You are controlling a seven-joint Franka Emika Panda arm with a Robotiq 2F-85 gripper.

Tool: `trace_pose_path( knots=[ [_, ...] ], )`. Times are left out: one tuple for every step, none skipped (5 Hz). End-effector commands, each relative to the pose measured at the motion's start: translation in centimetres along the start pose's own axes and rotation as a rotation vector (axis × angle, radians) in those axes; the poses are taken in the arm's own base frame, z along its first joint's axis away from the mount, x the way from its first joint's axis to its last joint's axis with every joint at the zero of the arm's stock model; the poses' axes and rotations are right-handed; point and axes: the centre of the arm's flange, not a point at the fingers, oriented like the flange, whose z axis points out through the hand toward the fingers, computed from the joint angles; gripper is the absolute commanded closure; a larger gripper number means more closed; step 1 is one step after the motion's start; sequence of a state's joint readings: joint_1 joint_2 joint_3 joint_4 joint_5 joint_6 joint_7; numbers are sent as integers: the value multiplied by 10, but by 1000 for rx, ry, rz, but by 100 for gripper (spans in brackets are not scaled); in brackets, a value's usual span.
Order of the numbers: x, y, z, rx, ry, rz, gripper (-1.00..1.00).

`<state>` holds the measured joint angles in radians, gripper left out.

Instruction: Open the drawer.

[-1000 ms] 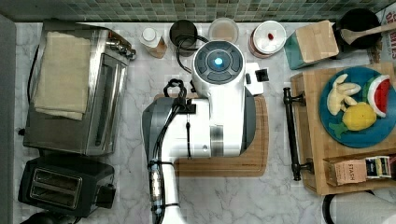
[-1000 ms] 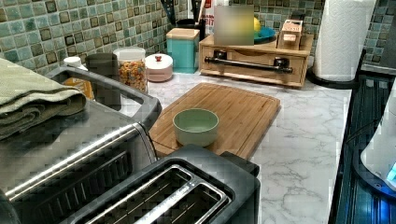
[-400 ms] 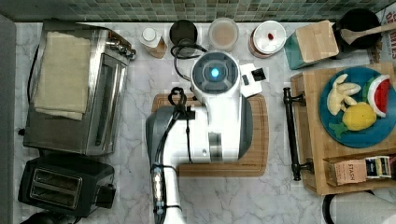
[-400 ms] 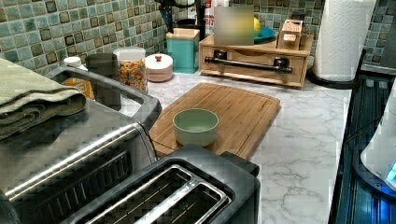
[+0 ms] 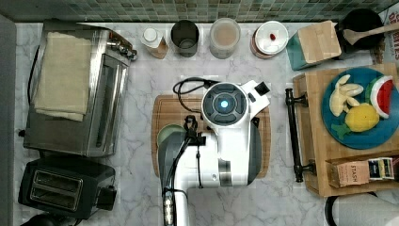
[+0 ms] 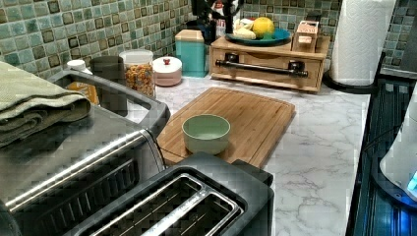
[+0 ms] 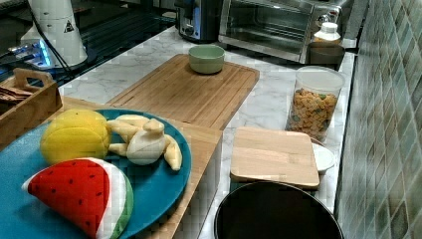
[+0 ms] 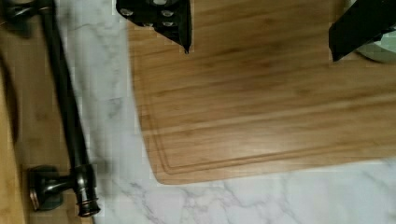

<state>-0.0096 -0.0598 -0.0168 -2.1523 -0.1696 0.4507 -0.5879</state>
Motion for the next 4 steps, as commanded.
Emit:
trace_pose_path(
  knots=[
    [-4, 102, 61, -48, 88, -236, -100],
    [-10, 119, 82, -70, 165, -258, -100],
    [-7, 135, 93, -90, 194, -286, -100],
    [-3, 139, 104, -103, 154, -309, -100]
  ],
)
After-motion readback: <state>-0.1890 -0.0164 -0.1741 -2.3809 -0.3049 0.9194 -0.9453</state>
